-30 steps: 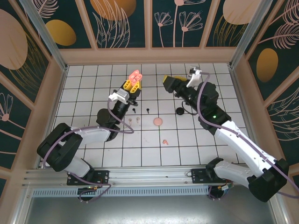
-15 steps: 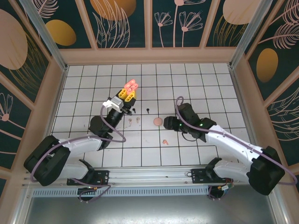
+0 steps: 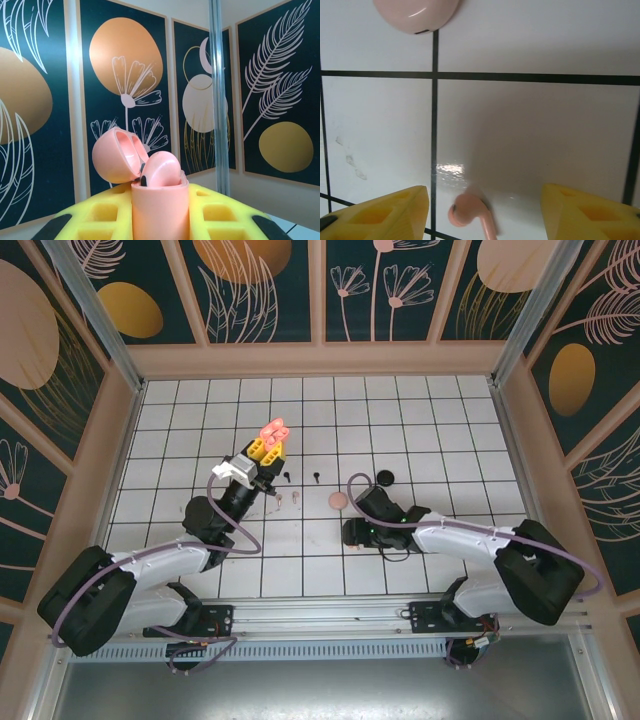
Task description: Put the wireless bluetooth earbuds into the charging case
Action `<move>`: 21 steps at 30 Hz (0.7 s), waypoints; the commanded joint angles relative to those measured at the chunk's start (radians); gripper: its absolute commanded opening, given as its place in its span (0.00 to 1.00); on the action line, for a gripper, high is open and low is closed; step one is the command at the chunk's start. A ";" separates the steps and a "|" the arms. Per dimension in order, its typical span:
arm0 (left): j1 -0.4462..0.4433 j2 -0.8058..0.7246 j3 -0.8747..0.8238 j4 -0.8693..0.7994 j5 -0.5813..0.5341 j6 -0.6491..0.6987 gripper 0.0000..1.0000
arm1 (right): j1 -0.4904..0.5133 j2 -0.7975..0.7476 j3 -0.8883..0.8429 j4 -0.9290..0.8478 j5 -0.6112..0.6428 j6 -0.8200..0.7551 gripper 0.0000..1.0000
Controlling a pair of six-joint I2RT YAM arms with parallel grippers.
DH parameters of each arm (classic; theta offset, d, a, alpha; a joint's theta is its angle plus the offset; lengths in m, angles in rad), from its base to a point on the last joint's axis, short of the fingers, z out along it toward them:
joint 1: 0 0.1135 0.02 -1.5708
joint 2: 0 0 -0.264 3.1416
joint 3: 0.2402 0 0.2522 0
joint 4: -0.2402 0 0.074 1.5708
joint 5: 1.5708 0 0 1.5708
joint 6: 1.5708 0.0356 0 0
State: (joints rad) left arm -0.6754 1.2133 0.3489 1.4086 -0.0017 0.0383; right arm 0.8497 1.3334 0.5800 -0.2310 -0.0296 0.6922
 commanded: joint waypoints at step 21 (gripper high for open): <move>-0.007 0.001 -0.024 0.068 -0.020 -0.022 0.00 | 0.116 0.030 0.026 0.024 -0.021 0.112 0.60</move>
State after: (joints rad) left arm -0.6754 1.2156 0.3351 1.4166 -0.0093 0.0315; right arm 0.9520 1.3521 0.5816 -0.2016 -0.0463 0.7765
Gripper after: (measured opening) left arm 0.230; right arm 0.600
